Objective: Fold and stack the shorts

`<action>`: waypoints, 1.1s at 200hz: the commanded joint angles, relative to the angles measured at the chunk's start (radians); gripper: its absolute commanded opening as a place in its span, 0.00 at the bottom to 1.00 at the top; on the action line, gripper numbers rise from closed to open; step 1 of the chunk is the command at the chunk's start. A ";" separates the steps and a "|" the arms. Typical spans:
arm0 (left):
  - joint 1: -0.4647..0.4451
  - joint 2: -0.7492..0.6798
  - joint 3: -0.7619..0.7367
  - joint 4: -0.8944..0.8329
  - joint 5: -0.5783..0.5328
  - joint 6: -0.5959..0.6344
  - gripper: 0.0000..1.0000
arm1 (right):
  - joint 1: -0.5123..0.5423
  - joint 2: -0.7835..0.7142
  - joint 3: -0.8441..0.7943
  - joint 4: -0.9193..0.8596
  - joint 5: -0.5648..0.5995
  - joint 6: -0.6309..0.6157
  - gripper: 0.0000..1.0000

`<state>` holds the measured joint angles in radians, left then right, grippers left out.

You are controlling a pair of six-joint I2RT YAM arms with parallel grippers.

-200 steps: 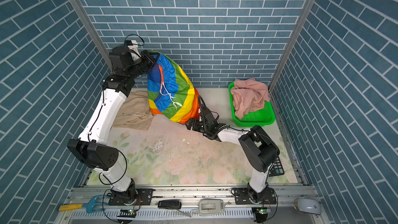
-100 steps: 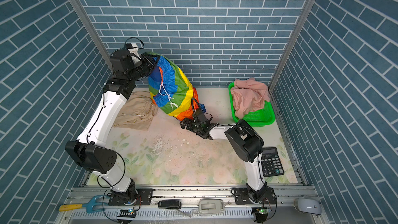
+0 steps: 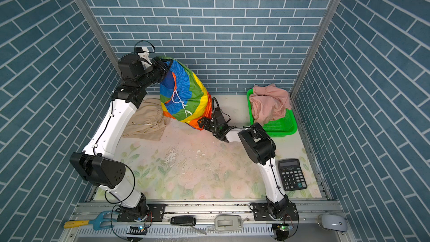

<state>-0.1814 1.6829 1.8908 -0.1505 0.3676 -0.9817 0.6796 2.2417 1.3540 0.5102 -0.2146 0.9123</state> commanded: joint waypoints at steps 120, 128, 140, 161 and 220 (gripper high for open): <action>0.068 0.412 0.407 0.026 0.322 0.050 0.00 | -0.299 -0.639 0.263 -0.911 0.041 -0.601 0.00; 0.072 0.418 0.420 0.026 0.341 0.071 0.00 | -0.299 -0.665 0.257 -0.975 0.040 -0.625 0.00; 0.085 0.403 0.380 0.043 0.367 0.104 0.00 | -0.299 -0.707 0.188 -1.023 0.029 -0.626 0.00; 0.116 0.348 0.200 0.121 0.430 0.123 0.00 | -0.293 -0.776 -0.024 -0.973 -0.048 -0.575 0.00; 0.214 0.168 -0.423 0.230 0.459 0.115 0.01 | -0.119 -0.759 -0.361 -0.893 -0.130 -0.492 0.00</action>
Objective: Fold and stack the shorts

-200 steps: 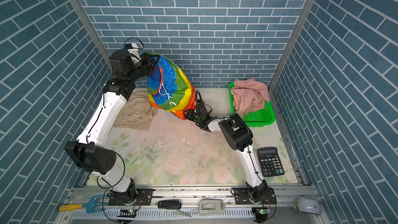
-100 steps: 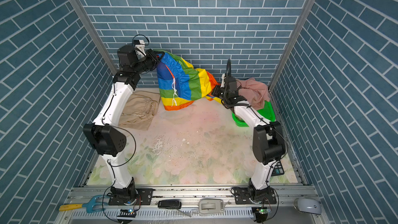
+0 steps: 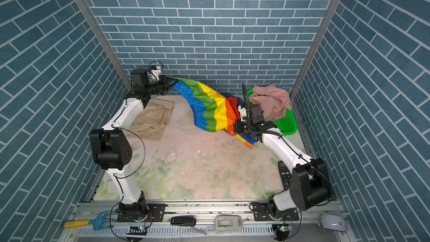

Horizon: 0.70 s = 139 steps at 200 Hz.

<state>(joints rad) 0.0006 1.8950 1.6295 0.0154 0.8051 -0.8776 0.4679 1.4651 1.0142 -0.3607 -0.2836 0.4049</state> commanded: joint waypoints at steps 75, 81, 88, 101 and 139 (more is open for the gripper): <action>0.037 -0.079 -0.419 -0.012 0.004 0.079 0.00 | 0.046 0.042 0.276 -0.229 -0.002 -0.045 0.76; 0.035 -0.083 -0.405 -0.059 -0.011 0.117 0.00 | 0.019 0.066 0.314 -0.227 0.020 -0.042 0.81; 0.030 -0.085 -0.380 -0.139 -0.033 0.173 0.00 | -0.010 0.103 0.359 -0.229 0.045 -0.039 0.86; 0.012 -0.084 -0.325 -0.296 -0.087 0.291 0.00 | -0.050 0.211 0.461 -0.236 0.070 -0.048 0.92; -0.057 -0.047 -0.187 -0.657 -0.276 0.562 0.00 | -0.077 0.537 0.734 -0.220 0.092 -0.073 0.96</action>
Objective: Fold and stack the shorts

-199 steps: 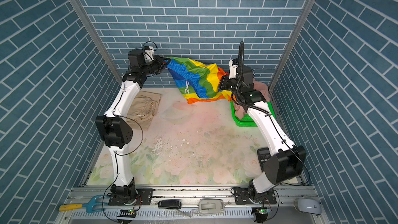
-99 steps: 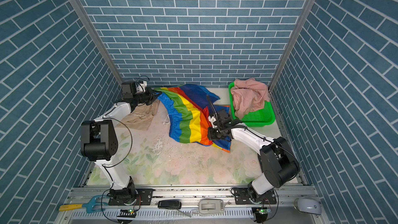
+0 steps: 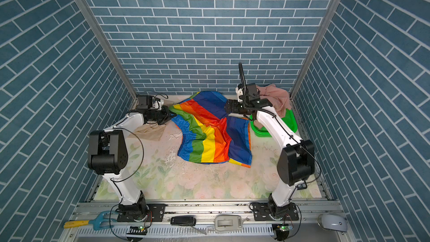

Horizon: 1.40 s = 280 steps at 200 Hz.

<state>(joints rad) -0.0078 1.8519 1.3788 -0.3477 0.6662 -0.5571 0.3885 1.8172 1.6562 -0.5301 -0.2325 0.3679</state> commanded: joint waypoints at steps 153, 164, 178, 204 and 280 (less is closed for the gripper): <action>-0.120 0.027 0.064 -0.343 -0.228 0.325 0.00 | -0.050 0.792 0.665 -0.037 0.113 0.141 0.52; -0.121 0.032 0.063 -0.341 -0.220 0.325 0.00 | -0.050 0.794 0.662 -0.027 0.109 0.157 0.45; -0.121 0.030 0.060 -0.341 -0.226 0.327 0.00 | -0.050 0.790 0.643 -0.013 0.102 0.169 0.30; -0.121 0.036 0.060 -0.350 -0.250 0.329 0.03 | -0.050 0.733 0.563 0.017 0.094 0.166 0.00; -0.109 0.097 0.171 -0.396 -0.307 0.292 0.21 | -0.027 0.133 -0.421 0.416 0.077 0.322 0.00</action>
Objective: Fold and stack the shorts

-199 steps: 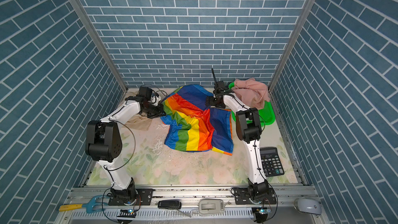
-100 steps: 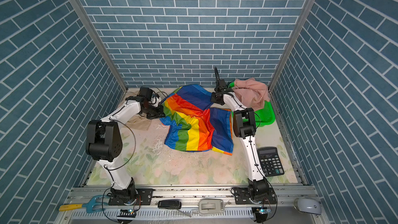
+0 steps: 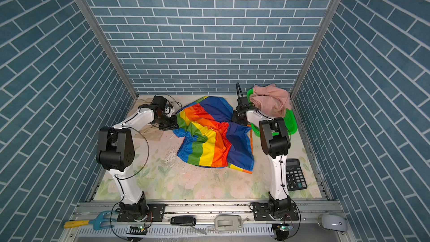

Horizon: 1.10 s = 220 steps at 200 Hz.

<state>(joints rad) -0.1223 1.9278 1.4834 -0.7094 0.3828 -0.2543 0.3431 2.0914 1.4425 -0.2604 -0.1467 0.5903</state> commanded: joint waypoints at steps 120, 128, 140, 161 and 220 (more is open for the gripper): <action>0.065 0.076 0.454 -0.179 -0.260 -0.165 1.00 | 0.071 -0.262 -0.375 0.170 0.009 0.028 0.00; 0.099 0.087 0.447 -0.137 -0.152 -0.208 1.00 | 0.072 -0.273 -0.387 0.169 0.015 0.025 0.00; 0.137 0.079 0.372 0.008 0.031 -0.305 0.99 | 0.072 -0.290 -0.399 0.170 0.018 0.023 0.00; 0.141 0.048 0.258 0.186 0.124 -0.384 1.00 | 0.072 -0.307 -0.414 0.174 0.013 0.022 0.00; 0.137 0.134 0.236 0.160 0.217 -0.262 0.88 | 0.070 -0.315 -0.423 0.192 -0.010 0.029 0.00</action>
<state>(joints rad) 0.0189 2.0361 1.7363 -0.5621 0.5373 -0.5713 0.4099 1.8034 1.0328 -0.0792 -0.1463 0.6296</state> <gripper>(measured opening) 0.905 0.047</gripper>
